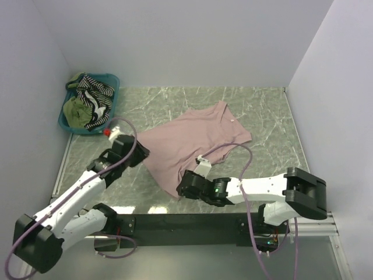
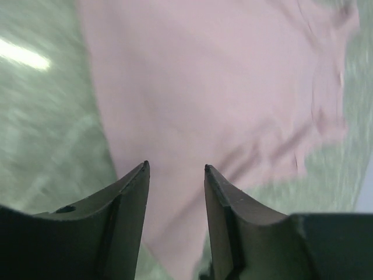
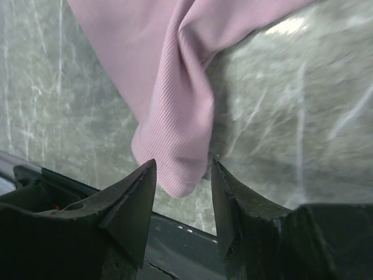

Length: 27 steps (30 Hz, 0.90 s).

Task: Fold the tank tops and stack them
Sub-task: Flatten the tank top out

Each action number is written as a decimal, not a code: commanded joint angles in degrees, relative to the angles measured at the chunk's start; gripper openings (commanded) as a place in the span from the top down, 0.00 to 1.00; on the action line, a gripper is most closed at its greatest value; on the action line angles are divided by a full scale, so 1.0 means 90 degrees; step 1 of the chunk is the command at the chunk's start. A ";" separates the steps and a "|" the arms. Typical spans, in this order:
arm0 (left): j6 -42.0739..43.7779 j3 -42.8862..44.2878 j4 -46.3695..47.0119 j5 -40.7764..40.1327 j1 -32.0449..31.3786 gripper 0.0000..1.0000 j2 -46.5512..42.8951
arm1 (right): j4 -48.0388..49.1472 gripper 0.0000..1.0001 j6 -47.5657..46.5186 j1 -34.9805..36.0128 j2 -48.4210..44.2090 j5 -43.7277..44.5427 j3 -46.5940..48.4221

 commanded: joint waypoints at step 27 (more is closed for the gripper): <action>0.0611 0.2063 0.1140 0.1036 0.3117 0.59 0.3893 | 0.0234 0.48 0.0164 0.0403 0.1458 0.0110 0.0597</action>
